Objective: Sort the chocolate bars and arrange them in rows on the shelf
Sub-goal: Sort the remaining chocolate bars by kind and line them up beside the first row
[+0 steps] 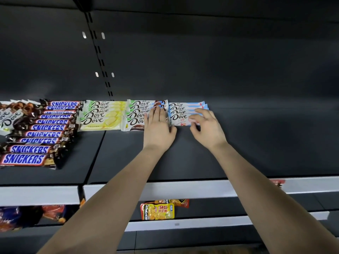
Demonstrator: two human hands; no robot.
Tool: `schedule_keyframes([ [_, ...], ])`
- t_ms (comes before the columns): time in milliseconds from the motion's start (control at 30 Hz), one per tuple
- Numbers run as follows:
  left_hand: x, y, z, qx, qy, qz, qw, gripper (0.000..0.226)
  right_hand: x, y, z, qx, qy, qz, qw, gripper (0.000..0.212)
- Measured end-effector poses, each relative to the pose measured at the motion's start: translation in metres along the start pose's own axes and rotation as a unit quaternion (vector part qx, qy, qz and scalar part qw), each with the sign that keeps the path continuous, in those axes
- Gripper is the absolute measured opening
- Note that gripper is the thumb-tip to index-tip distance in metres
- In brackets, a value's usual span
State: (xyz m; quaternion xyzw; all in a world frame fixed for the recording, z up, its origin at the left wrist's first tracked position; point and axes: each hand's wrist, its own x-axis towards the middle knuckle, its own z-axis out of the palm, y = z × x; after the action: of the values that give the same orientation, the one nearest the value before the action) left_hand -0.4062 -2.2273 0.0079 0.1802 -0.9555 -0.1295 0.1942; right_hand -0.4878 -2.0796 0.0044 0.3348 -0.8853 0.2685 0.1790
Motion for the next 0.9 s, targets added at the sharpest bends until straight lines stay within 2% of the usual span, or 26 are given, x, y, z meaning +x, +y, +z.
schedule_keyframes([
  [300, -0.001, -0.002, 0.001, -0.011, 0.016, 0.014, 1.0, 0.066, -0.001, -0.006, -0.002, -0.038, -0.009, 0.002, 0.999, 0.021],
  [433, -0.002, -0.003, 0.001, -0.009, 0.017, 0.019, 1.0, 0.065, -0.001, -0.01, -0.001, -0.119, 0.004, -0.033, 0.992, 0.034],
  [533, 0.0, -0.002, -0.003, -0.01, 0.005, 0.043, 0.999, 0.064, -0.003, -0.017, -0.003, -0.16, 0.019, -0.003, 0.987, 0.04],
  [733, 0.002, -0.021, -0.025, 0.009, 0.01, 0.054, 0.998, 0.061, 0.007, -0.039, -0.001, -0.152, 0.022, 0.011, 0.988, 0.03],
  [900, -0.003, -0.068, -0.062, 0.056, 0.004, 0.04, 0.998, 0.061, 0.034, -0.097, 0.013, -0.121, 0.029, 0.008, 0.992, 0.031],
])
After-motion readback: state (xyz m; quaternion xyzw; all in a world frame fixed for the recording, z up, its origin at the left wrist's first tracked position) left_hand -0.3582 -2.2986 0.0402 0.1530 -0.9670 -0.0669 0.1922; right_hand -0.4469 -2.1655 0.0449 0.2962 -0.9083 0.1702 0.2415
